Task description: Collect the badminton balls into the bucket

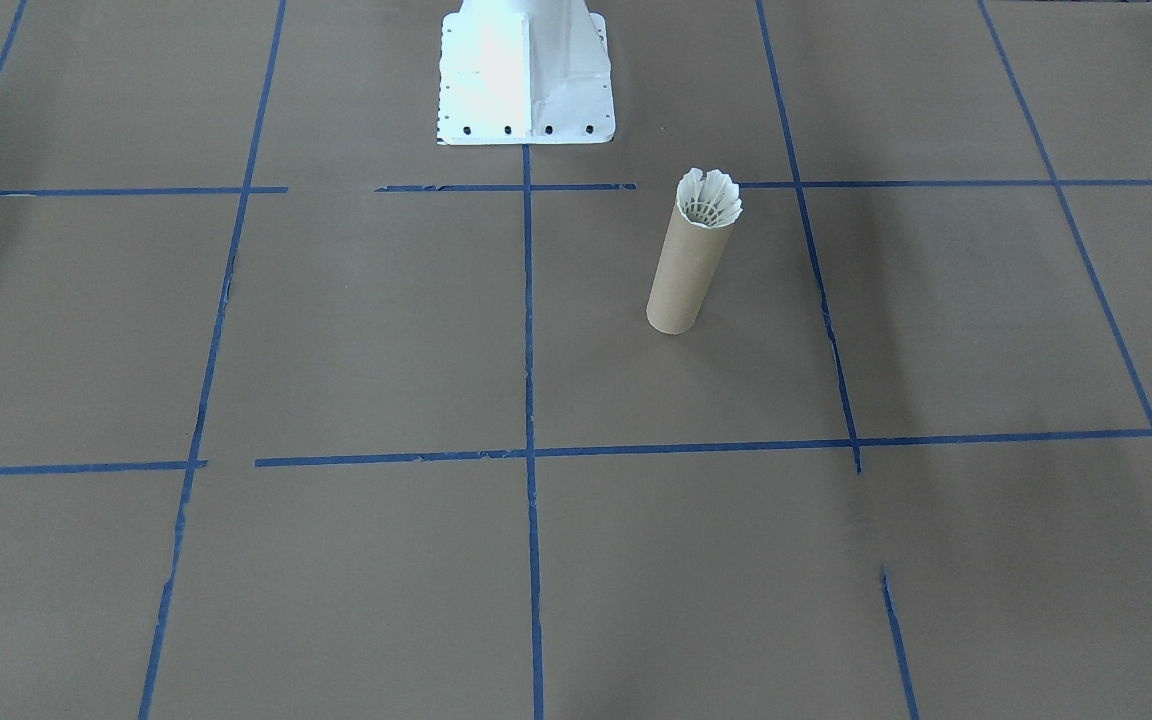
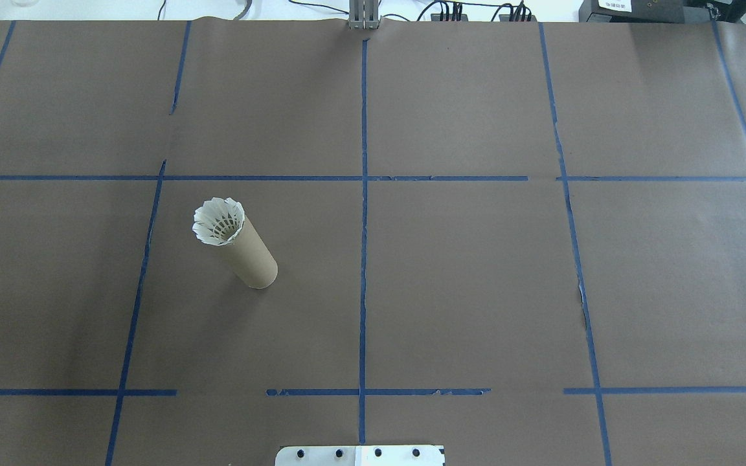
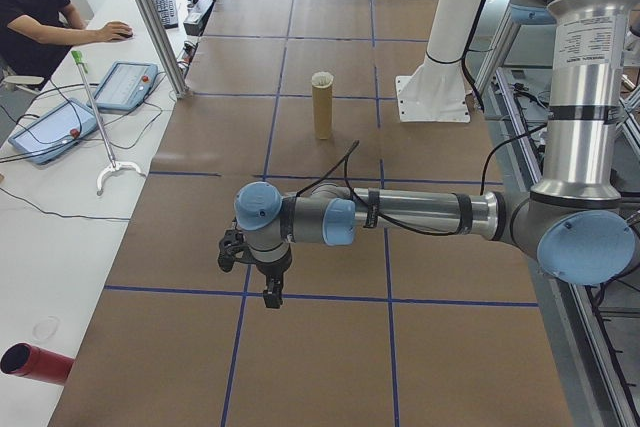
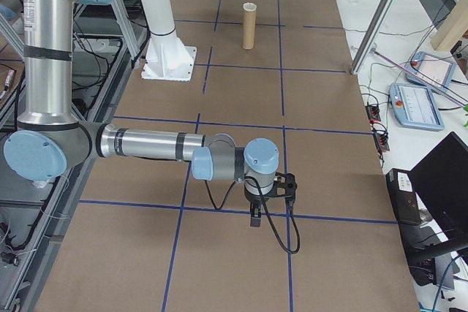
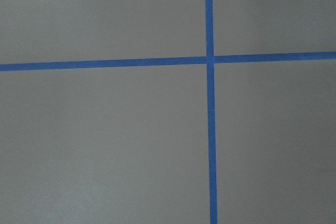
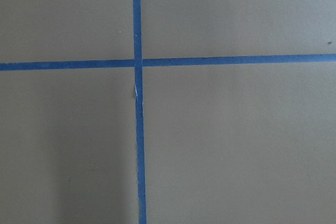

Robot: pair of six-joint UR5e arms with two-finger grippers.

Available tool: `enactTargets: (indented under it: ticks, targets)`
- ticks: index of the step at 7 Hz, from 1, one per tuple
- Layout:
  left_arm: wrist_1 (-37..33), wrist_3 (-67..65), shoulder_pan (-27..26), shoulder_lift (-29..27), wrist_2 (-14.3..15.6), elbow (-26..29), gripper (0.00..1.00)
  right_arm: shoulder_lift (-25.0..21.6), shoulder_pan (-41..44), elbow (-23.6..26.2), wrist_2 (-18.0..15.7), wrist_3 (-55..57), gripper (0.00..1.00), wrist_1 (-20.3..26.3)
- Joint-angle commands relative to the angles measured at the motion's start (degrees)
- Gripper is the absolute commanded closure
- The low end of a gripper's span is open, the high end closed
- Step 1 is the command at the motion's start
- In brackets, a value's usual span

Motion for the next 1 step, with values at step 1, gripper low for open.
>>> enactTargets:
  ticks: [1]
  targets:
    - [0.0,0.0,-0.1,0.0,0.0,0.0,0.0,0.0,0.0,0.0,0.0,0.0,0.0,0.0]
